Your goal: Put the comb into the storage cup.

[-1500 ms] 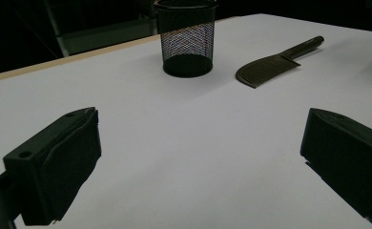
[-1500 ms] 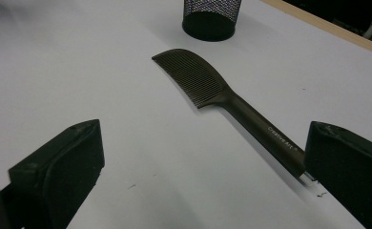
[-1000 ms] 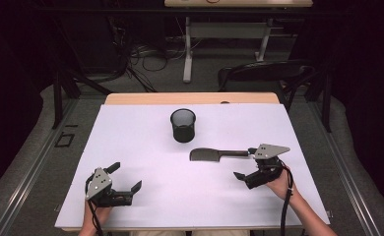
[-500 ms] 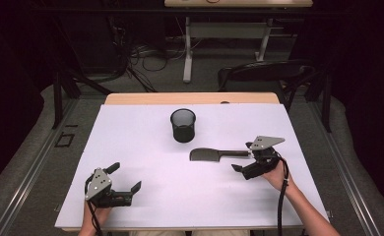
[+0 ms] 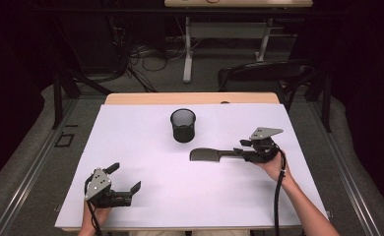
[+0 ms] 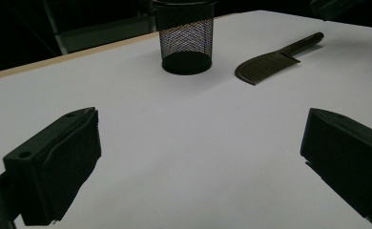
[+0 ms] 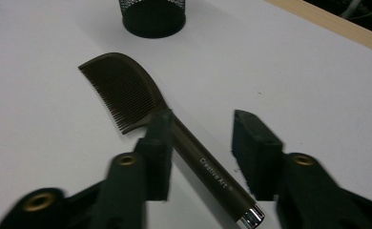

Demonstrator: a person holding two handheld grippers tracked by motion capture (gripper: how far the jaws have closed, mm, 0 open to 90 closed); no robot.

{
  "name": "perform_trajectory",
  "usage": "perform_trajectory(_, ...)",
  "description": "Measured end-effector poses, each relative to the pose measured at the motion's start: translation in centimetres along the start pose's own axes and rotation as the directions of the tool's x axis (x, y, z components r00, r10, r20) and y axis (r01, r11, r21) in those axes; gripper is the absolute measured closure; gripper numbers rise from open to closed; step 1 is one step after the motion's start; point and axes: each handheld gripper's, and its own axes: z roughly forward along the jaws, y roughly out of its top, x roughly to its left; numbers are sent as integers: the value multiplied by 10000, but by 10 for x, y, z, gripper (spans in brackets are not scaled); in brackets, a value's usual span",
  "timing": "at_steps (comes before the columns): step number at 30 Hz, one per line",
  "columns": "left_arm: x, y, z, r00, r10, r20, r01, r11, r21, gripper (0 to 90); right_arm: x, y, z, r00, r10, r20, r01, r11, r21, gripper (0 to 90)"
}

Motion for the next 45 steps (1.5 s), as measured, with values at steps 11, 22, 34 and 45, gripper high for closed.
perform_trajectory(11,0,0,2,10000,-36,-1,36,10000,32,0,-11,-2,11,9952,-37,978,-38,9971,764,900)
perform_trajectory(22,0,0,2,10000,24,6,-24,10000,89,0,-20,-8,22,9883,159,1516,-358,9909,1300,900)
perform_trajectory(34,-1,0,1,10000,30,-22,-30,9999,98,1,-23,-14,27,9891,301,1440,-573,9804,1883,900)
perform_trajectory(45,-1,0,2,10000,58,-1,-58,9999,119,1,-22,-16,28,9904,281,1353,-580,9732,2225,900)
